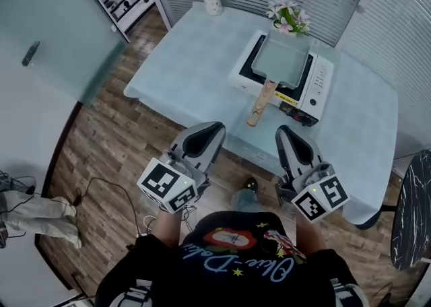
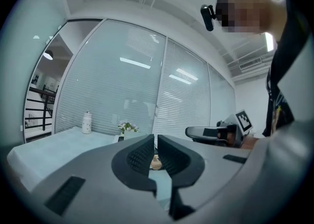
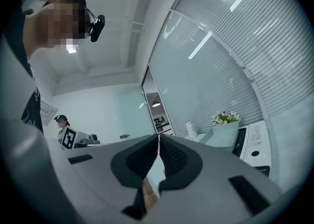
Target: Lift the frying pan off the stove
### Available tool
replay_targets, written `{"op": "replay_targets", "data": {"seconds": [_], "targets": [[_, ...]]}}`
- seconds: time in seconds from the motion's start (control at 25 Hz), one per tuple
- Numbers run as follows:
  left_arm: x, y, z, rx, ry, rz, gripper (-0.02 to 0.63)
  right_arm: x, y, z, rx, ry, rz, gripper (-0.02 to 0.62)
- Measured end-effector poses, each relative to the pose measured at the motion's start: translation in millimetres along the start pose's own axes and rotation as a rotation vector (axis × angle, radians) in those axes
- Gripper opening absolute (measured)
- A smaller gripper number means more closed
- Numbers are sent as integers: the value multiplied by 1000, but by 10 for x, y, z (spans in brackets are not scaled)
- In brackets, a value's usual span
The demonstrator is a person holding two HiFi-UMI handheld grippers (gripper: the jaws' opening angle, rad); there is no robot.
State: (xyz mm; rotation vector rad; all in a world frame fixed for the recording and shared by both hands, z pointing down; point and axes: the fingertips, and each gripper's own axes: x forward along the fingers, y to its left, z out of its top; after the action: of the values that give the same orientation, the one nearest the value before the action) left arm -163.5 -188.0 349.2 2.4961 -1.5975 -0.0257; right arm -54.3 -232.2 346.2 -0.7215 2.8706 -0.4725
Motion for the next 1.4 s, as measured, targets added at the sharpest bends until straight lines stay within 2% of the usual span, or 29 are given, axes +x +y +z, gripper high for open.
{"op": "replay_targets", "data": {"seconds": [0.12, 0.44, 0.64, 0.72, 0.8, 0.96, 1.08, 1.24, 1.4], "targets": [[195, 25, -9, -19, 14, -49, 6, 40, -129, -9, 13, 13, -5, 2], [670, 233, -32, -104, 12, -104, 7, 130, -466, 47, 18, 19, -24, 2], [911, 382, -41, -183, 2, -156, 8, 160, -556, 40, 131, -12, -8, 3], [999, 443, -91, -223, 19, -188, 29, 178, -581, -8, 155, -6, -18, 2], [1087, 492, -150, -274, 43, -242, 90, 209, -590, -78, 151, 16, -41, 3], [1285, 647, -272, -421, 69, -335, 139, 299, -603, -165, 141, 37, -88, 3], [1424, 732, -418, -522, 128, -397, 186, 402, -658, -227, 203, 30, -116, 3], [1531, 775, -580, -636, 204, -473, 223, 556, -705, -365, 235, 56, -157, 44], [1619, 710, -712, -766, 243, -555, 248, 642, -707, -499, 301, 82, -147, 101]]}}
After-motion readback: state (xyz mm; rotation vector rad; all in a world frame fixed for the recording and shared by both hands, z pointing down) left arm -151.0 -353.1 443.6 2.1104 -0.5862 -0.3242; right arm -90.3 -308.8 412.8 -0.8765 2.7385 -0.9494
